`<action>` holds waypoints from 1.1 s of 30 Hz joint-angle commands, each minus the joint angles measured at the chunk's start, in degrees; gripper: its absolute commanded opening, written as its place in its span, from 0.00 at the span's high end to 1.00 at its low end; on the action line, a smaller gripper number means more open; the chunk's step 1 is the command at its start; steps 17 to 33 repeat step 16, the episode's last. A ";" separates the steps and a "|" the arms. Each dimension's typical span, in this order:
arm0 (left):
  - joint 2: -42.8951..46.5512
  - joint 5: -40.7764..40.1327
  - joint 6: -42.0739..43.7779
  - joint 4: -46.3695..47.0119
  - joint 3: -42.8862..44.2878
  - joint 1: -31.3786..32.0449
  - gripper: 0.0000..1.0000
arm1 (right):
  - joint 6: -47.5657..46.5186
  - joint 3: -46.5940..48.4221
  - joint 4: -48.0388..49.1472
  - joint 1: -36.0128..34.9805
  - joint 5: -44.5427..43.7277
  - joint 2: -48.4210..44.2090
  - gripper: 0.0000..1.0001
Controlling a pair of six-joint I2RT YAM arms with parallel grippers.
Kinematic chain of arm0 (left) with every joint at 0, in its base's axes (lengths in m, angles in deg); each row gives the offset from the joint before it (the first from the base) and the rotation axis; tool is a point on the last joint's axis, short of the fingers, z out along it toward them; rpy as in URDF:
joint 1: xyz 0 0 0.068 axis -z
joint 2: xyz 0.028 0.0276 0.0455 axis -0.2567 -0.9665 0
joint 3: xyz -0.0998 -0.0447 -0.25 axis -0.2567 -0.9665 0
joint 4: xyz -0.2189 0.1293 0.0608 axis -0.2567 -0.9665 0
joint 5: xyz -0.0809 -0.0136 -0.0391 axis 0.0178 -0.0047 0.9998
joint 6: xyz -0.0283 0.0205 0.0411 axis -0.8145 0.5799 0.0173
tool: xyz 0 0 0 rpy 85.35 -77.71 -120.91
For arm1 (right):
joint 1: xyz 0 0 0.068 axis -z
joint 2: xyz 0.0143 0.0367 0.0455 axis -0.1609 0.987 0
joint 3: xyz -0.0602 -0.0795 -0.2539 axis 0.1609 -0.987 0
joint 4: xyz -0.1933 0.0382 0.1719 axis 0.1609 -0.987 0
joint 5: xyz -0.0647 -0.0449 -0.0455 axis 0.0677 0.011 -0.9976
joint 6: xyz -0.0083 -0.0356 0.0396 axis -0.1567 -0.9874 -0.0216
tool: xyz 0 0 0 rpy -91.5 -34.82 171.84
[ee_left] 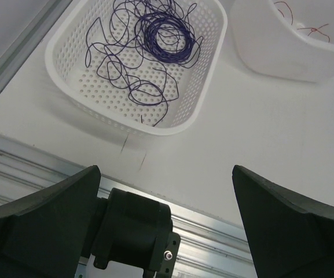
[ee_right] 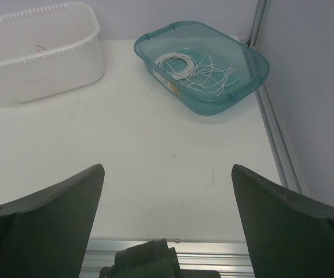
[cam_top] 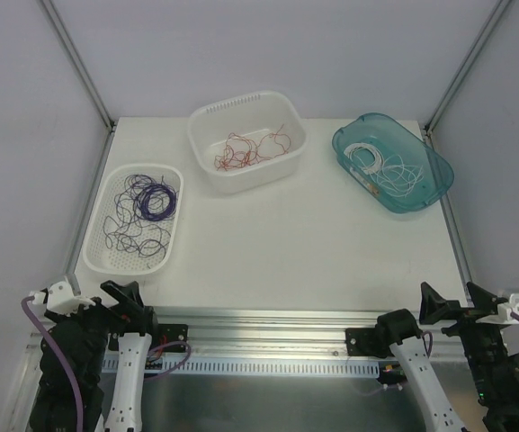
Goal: Untangle the cables
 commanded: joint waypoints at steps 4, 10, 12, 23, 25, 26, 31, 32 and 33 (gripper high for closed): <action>9.37 2.17 -1.37 -0.83 -1.86 0.24 0.01 | 0.60 0.76 -1.80 -0.26 0.72 -2.00 0.03; 9.37 2.08 -1.20 -1.10 -1.51 0.24 0.01 | 0.69 0.32 -1.36 -0.26 1.77 -2.62 0.03; 9.37 1.82 -0.76 -1.45 -1.07 0.24 0.01 | 0.96 0.24 -1.27 -0.26 2.12 -2.71 0.03; 9.46 1.38 -0.76 -1.89 -0.37 0.24 0.01 | 0.78 0.24 -1.36 -0.35 2.30 -2.80 0.03; 9.46 1.38 -0.76 -1.89 -0.37 0.24 0.01 | 0.78 0.24 -1.36 -0.35 2.30 -2.80 0.03; 9.46 1.38 -0.76 -1.89 -0.37 0.24 0.01 | 0.78 0.24 -1.36 -0.35 2.30 -2.80 0.03; 9.46 1.38 -0.76 -1.89 -0.37 0.24 0.01 | 0.78 0.24 -1.36 -0.35 2.30 -2.80 0.03; 9.46 1.38 -0.76 -1.89 -0.37 0.24 0.01 | 0.78 0.24 -1.36 -0.35 2.30 -2.80 0.03; 9.46 1.38 -0.76 -1.89 -0.37 0.24 0.01 | 0.78 0.24 -1.36 -0.35 2.30 -2.80 0.03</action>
